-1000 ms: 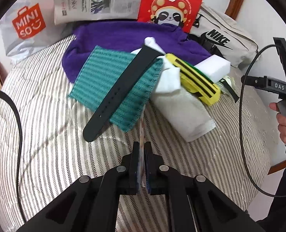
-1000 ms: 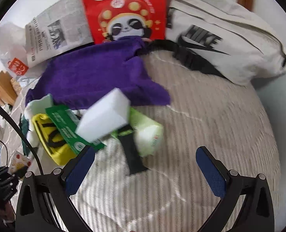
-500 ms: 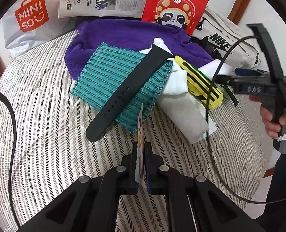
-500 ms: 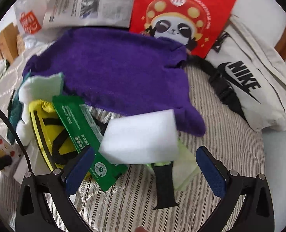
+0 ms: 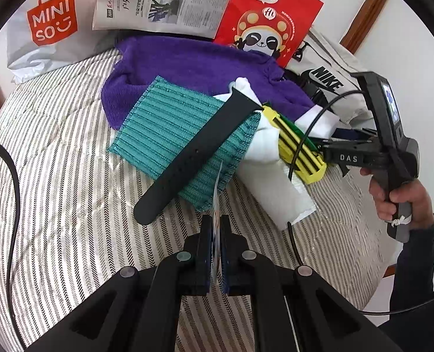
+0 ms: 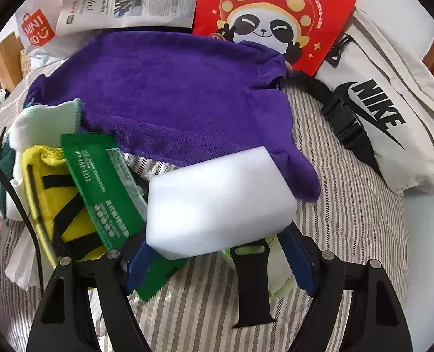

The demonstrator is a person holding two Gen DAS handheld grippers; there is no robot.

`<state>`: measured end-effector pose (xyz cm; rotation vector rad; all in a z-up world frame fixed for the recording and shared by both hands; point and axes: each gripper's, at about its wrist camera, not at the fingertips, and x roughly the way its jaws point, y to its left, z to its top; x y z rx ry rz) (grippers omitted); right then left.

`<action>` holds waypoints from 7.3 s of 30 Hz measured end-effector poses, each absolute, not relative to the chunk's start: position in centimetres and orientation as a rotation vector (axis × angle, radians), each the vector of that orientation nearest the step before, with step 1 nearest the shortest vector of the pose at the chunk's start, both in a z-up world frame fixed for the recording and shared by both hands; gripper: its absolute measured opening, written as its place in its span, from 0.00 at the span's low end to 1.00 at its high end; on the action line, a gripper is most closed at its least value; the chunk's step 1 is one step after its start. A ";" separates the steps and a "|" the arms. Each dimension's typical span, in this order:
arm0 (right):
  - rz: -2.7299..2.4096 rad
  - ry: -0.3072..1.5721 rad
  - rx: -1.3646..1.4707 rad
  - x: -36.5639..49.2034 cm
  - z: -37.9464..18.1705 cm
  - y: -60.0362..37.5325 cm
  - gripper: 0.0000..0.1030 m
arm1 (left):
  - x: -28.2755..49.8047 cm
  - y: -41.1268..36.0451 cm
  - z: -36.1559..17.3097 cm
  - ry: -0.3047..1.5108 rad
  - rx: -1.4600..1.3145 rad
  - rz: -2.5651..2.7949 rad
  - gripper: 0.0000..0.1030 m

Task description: Organize soft objects

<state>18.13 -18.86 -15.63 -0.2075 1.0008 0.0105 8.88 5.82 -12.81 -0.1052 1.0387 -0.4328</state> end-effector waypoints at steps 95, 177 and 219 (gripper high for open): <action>0.143 0.950 0.080 34.2 -10.2 -22.1 0.87 | 37.1 3.2 -13.5 1.022 -0.249 -0.222 0.08; 0.117 0.989 0.122 12.3 -13.0 -21.3 0.87 | 14.8 4.4 -13.6 1.022 0.115 -0.408 0.35; 0.029 1.016 0.167 12.5 -14.9 -25.9 0.87 | 12.9 6.2 -10.8 0.977 -0.003 -0.432 0.17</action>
